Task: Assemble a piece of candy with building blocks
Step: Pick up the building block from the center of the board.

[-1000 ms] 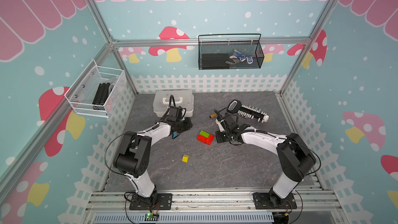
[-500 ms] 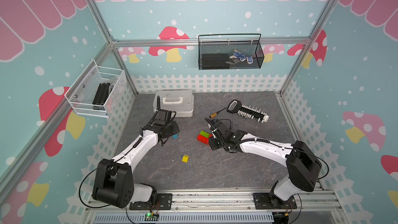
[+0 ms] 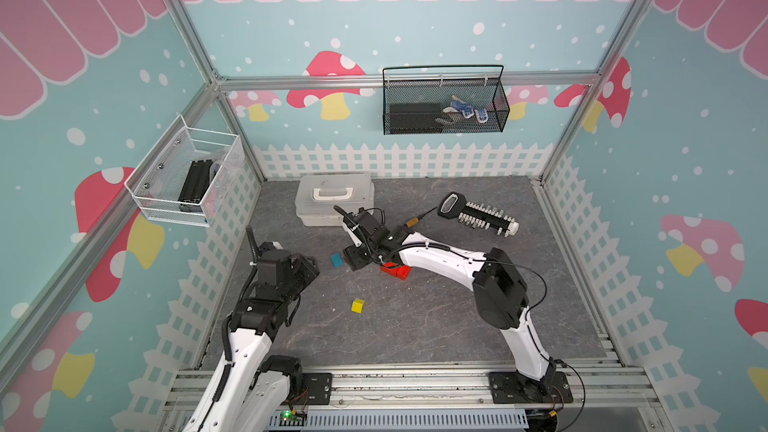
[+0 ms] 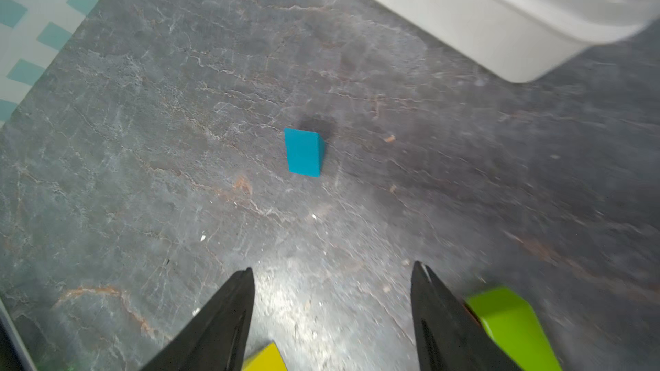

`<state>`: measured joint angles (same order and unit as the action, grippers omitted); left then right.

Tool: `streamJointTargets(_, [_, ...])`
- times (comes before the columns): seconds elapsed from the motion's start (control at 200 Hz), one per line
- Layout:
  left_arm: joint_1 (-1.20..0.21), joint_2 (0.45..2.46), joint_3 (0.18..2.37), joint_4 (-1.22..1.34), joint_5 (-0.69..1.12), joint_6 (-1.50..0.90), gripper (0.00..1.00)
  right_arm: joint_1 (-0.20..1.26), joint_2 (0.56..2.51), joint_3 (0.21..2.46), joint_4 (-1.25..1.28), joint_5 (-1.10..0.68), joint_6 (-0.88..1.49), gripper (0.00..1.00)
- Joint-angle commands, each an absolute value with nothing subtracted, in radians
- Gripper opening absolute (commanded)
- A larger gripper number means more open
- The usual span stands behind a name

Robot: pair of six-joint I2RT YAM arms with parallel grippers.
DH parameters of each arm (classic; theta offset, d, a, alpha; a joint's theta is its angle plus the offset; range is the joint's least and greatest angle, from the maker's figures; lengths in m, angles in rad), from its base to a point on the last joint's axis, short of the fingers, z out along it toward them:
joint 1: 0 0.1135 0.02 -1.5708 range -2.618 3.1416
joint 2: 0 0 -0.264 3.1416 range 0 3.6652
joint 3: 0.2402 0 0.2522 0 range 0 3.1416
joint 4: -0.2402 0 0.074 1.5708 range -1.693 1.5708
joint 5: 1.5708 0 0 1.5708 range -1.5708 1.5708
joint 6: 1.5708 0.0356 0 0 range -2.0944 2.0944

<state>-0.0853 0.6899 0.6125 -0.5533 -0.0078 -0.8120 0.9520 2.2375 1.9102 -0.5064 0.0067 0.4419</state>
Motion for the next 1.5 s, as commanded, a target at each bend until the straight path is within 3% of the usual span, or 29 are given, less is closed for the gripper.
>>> streamJointTargets(0.0, [-0.077, 0.633, 0.585, -0.62, -0.06, -0.845, 0.5, 0.96, 2.357, 2.05, -0.626, -0.011, 0.386, 0.72])
streamJointTargets(0.07, [-0.078, 0.624, 0.58, -0.632, -0.057, -0.848, 0.5, 0.96, 2.445, 2.172, -0.669, -0.033, 0.368, 0.81])
streamJointTargets(0.165, [-0.078, 0.636, 0.572, -0.633, -0.04, -0.86, 0.5, 0.962, 2.558, 2.336, -0.731, -0.052, 0.346, 0.83])
streamJointTargets(0.45, [-0.076, 0.647, 0.559, -0.63, -0.022, -0.857, 0.5, 0.964, 2.671, 2.461, -0.739, -0.077, 0.35, 0.82])
streamJointTargets(0.67, [-0.077, 0.652, 0.552, -0.628, -0.021, -0.852, 0.5, 0.972, 2.727, 2.488, -0.729, -0.087, 0.354, 0.64])
streamJointTargets(0.921, [-0.077, 0.654, 0.543, -0.626, -0.009, -0.849, 0.5, 0.989, 2.75, 2.496, -0.727, -0.03, 0.36, 0.5])
streamJointTargets(0.991, [-0.077, 0.654, 0.542, -0.63, -0.005, -0.848, 0.5, 0.99, 2.741, 2.494, -0.73, -0.023, 0.371, 0.36])
streamJointTargets(1.166, [-0.078, 0.654, 0.54, -0.62, -0.004, -0.843, 0.5, 0.989, 2.642, 2.477, -0.728, -0.043, 0.35, 0.12])
streamJointTargets(1.361, [-0.077, 0.659, 0.572, -0.548, 0.023, -0.766, 0.5, 0.976, 2.36, 2.333, -0.72, -0.07, 0.316, 0.07])
streamJointTargets(1.491, [-0.076, 0.651, 0.602, -0.467, 0.051, -0.721, 0.5, 0.918, 2.069, 2.061, -0.672, -0.152, 0.324, 0.07])
